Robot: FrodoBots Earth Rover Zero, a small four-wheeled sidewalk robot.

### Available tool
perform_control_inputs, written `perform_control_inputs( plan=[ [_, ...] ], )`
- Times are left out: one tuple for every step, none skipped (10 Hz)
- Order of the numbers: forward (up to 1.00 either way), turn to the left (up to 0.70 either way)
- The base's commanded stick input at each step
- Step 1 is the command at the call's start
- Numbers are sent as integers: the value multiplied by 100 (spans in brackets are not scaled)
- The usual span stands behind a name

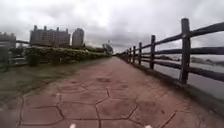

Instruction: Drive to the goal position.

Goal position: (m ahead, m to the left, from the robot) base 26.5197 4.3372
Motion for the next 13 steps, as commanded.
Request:
perform_control_inputs(
  plan=[
    [98,0],
    [98,0],
    [98,0],
    [98,0],
    [98,0],
    [97,0],
    [96,0],
    [86,0],
    [82,0],
    [82,0],
    [82,0],
    [82,0],
    [82,0]
  ],
)
